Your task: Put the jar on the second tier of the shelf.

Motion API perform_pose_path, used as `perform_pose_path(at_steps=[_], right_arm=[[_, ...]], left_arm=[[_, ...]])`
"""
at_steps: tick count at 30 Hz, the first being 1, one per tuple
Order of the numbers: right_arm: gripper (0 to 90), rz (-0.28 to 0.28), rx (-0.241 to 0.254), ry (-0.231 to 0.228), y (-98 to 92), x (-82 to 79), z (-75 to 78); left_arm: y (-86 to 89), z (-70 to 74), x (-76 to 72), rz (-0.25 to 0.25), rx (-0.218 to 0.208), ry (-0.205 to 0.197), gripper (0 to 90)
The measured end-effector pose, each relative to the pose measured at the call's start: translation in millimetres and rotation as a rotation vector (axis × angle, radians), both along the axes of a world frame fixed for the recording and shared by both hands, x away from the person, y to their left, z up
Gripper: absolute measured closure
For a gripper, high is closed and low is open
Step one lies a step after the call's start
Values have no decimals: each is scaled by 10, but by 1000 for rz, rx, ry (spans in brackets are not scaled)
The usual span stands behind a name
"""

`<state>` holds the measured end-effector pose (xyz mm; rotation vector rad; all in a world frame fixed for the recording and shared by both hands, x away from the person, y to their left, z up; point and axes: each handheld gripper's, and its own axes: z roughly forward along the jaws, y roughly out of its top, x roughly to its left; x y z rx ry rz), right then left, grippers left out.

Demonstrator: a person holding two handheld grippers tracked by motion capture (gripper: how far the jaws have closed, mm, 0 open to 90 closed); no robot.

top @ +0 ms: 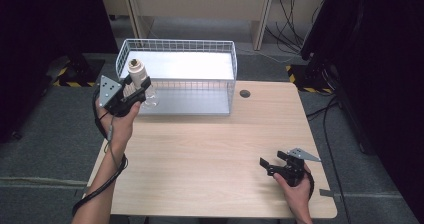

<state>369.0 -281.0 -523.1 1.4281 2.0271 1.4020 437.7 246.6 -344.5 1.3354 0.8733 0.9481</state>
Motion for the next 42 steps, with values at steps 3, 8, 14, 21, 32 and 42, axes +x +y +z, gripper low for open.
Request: perform_pose_path(at_steps=[3,8,14,21,32,42], right_arm=[[71,0,-1,1,0,0,0],[71,0,-1,1,0,1,0],[71,1,-2,1,2,0,1],[71,1,-1,2,2,1,1],[71,2,-1,2,2,1,1],[71,2,-1,1,2,1,1]], left_arm=[[-10,21,29,2,2,3,459],[-22,52,70,4,0,3,459],[-38,91,142,6,-2,8,459],[-54,147,211,12,-2,8,459],[-70,207,291,19,-1,9,459],[-86,292,355,24,-4,0,459]])
